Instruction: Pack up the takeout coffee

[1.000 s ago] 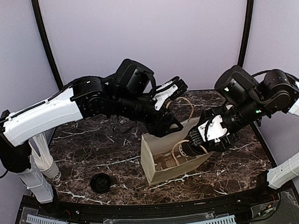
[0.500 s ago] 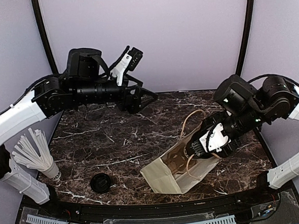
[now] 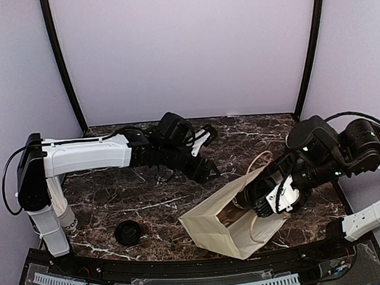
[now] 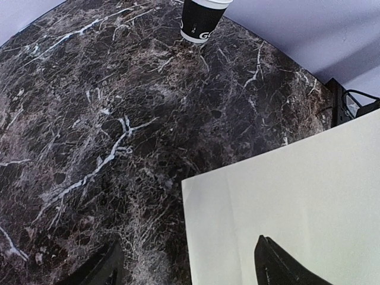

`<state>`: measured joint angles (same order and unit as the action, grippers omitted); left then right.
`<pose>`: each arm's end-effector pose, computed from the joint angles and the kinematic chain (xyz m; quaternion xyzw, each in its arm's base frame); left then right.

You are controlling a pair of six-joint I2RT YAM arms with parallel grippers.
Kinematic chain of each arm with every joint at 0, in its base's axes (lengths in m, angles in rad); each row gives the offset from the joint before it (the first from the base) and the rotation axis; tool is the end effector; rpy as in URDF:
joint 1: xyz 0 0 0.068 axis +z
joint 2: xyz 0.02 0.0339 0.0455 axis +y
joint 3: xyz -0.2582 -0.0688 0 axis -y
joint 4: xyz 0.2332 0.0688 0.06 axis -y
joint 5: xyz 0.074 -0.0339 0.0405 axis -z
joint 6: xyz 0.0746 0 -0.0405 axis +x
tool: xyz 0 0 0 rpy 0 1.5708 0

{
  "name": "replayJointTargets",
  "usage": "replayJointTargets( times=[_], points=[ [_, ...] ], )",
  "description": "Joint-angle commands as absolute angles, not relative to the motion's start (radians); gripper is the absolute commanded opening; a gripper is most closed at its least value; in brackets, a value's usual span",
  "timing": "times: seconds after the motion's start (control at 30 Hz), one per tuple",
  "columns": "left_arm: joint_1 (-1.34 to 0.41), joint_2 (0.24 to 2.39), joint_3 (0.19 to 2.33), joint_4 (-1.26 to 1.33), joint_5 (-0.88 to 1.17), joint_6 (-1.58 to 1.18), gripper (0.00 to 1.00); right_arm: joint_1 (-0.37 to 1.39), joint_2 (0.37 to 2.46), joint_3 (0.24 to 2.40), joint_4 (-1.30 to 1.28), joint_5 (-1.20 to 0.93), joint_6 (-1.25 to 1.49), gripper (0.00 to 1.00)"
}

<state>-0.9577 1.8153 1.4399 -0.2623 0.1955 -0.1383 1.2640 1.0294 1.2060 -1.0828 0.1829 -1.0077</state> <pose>0.2412 -0.3680 0.2467 0.3943 0.7978 -0.3076 0.3367 0.0724 0.1836 0.3188 -0.8411 0.4237 -0.0441 0.3332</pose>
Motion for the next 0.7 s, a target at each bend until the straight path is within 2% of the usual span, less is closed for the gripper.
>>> replayJointTargets(
  times=[0.0, 0.17, 0.67],
  points=[
    [-0.96, 1.832, 1.444, -0.175, 0.262, -0.18, 0.79, 1.304, 0.967, 1.091, -0.9, 0.239, -1.131, 0.2],
    [-0.958, 1.869, 1.455, -0.176, 0.255, -0.169, 0.79, 1.32, 0.974, 1.041, -0.843, 0.287, -1.167, 0.17],
    [-0.916, 1.942, 1.46, -0.168, 0.319, -0.163, 0.77, 1.338, 1.073, 1.326, -0.932, 0.218, -1.06, 0.17]
  ],
)
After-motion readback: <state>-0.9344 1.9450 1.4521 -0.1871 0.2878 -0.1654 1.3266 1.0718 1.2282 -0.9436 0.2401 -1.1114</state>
